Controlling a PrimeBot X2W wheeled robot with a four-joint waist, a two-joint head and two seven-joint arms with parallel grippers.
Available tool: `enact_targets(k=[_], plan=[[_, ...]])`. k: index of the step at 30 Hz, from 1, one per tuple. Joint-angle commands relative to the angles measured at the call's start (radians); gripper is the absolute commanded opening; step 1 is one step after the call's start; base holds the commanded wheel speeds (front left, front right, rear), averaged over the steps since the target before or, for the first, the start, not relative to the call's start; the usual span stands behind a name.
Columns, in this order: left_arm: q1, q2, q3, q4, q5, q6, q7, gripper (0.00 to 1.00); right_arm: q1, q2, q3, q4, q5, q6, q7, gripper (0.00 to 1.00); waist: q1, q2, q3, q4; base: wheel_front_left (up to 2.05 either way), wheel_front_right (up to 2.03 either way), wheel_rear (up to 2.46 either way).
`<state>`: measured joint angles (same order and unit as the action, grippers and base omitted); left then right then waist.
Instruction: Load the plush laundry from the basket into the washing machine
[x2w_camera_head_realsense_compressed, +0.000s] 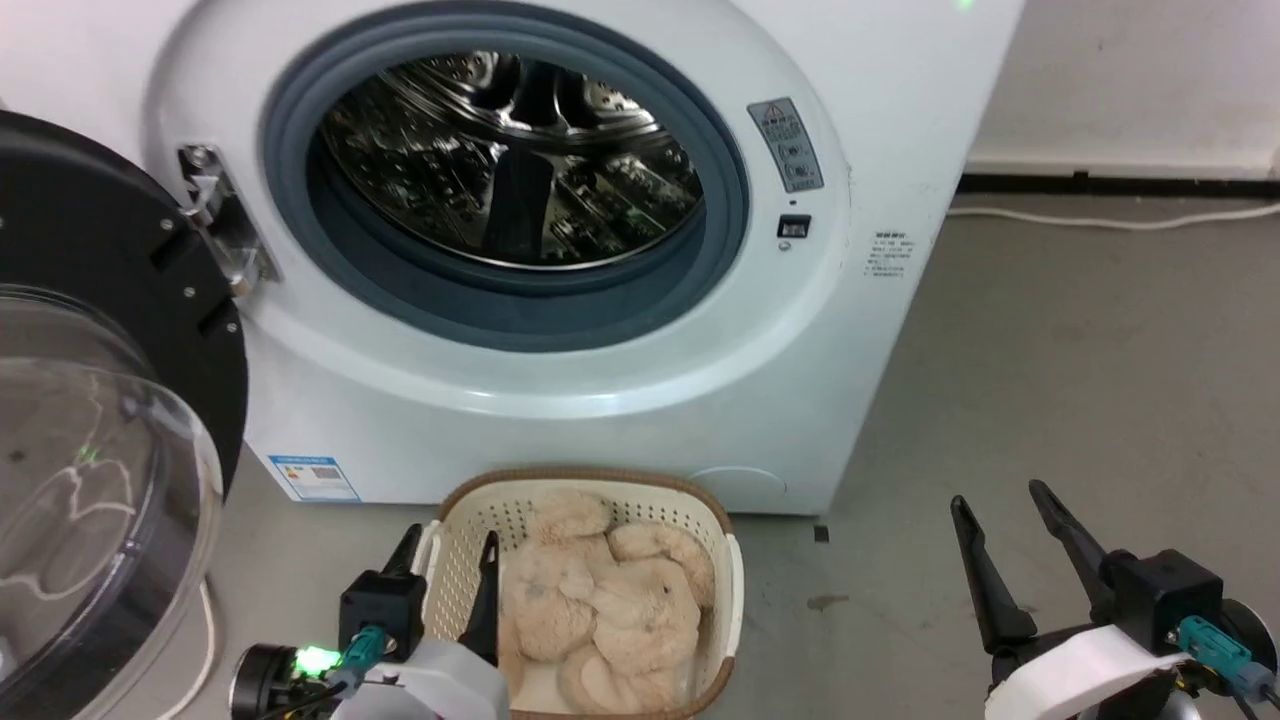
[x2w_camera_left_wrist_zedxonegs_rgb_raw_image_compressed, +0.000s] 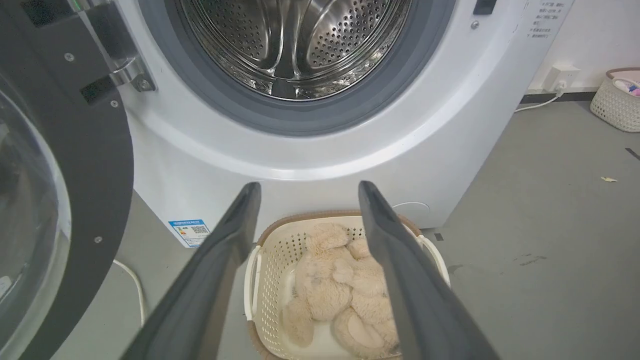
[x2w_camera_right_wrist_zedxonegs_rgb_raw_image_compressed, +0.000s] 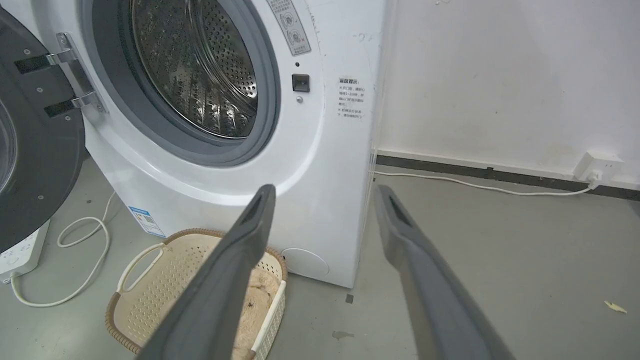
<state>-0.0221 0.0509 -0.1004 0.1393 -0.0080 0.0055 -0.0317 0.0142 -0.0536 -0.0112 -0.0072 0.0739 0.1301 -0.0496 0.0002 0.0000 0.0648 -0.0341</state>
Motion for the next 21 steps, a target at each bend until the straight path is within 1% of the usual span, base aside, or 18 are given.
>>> enact_targets(k=[1, 14, 18, 21], plan=[[-0.024, 0.001, -0.013, 0.021, -0.007, -0.005, -0.002, 1.00, -0.003, 0.001, 0.001, -0.002, 0.014, 0.000, -0.011, 1.00, -0.0001, 0.0000, 0.019, -0.010, 0.00, 0.00, 0.00], [-0.118, 0.001, -0.068, 0.163, -0.016, -0.021, 0.011, 1.00, -0.042, 0.001, -0.003, 0.004, 0.066, 0.000, -0.036, 1.00, -0.0001, 0.0000, 0.117, -0.050, 0.00, 0.00, 0.00], [-0.158, 0.012, -0.087, 0.236, -0.024, -0.031, 0.016, 1.00, -0.059, 0.001, -0.003, 0.008, 0.090, 0.000, -0.047, 1.00, -0.0001, 0.0000, 0.153, -0.067, 0.00, 0.00, 0.00], [-0.173, 0.016, -0.094, 0.265, -0.027, -0.033, 0.016, 1.00, -0.065, 0.001, -0.004, 0.008, 0.099, 0.000, -0.051, 1.00, -0.0001, 0.0000, 0.167, -0.074, 0.00, 0.00, 0.00]])
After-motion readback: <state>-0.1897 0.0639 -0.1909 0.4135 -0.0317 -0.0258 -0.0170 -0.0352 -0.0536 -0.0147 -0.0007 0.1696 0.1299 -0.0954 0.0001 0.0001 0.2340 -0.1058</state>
